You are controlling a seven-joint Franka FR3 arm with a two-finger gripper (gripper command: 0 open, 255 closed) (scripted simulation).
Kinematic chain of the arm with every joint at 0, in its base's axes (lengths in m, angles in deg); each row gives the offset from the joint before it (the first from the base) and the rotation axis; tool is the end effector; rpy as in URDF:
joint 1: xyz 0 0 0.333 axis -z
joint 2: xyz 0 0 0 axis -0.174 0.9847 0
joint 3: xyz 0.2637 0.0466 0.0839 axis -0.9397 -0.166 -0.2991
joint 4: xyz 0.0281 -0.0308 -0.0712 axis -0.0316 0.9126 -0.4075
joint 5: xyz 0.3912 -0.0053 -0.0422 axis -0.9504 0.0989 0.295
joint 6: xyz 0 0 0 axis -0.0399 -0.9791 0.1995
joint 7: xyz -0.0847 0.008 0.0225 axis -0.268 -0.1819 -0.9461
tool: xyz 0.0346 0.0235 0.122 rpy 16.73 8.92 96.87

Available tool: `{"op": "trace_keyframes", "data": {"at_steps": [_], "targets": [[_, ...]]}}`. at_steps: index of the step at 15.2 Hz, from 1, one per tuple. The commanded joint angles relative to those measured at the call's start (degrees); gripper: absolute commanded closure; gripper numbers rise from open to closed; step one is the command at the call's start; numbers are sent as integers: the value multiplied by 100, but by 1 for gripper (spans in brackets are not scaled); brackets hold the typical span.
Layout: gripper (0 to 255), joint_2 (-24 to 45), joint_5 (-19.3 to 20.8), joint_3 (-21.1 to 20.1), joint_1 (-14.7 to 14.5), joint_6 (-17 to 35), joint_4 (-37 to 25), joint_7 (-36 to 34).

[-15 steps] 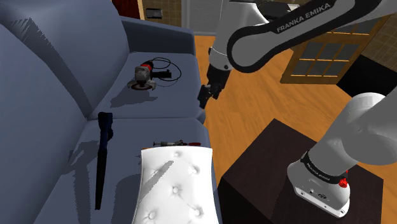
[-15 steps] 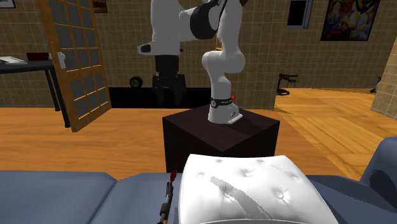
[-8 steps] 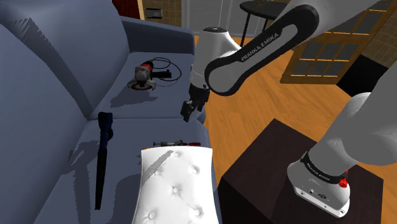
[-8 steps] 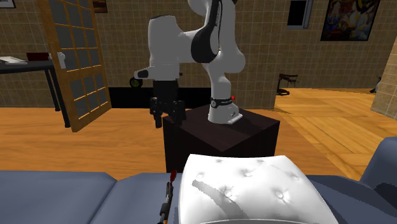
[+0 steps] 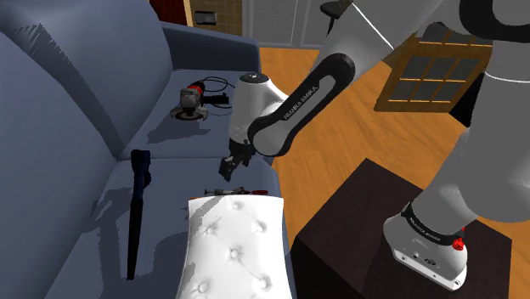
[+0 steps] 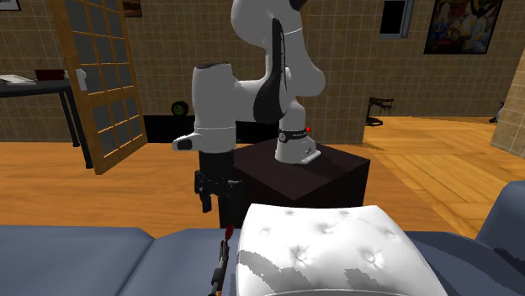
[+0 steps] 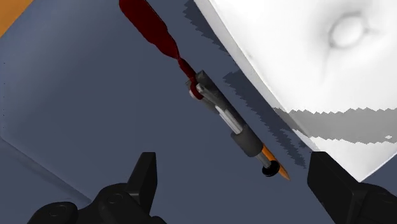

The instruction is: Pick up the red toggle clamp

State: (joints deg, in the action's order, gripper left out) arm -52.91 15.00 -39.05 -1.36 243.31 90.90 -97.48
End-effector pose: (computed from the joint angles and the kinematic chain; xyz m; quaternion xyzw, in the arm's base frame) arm 0.4938 0.2388 0.1728 -0.9943 -0.0762 -0.0519 0.0544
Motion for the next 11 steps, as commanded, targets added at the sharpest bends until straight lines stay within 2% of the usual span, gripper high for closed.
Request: {"op": "trace_keyframes", "data": {"at_steps": [1, 7, 11], "targets": [[0, 449, 177, 101, -160, 106, -345, -162], [0, 1782, 485, 385, -651, 271, -1533, -478], [0, 2061, 525, 448, -702, 455, -1630, -497]]}}
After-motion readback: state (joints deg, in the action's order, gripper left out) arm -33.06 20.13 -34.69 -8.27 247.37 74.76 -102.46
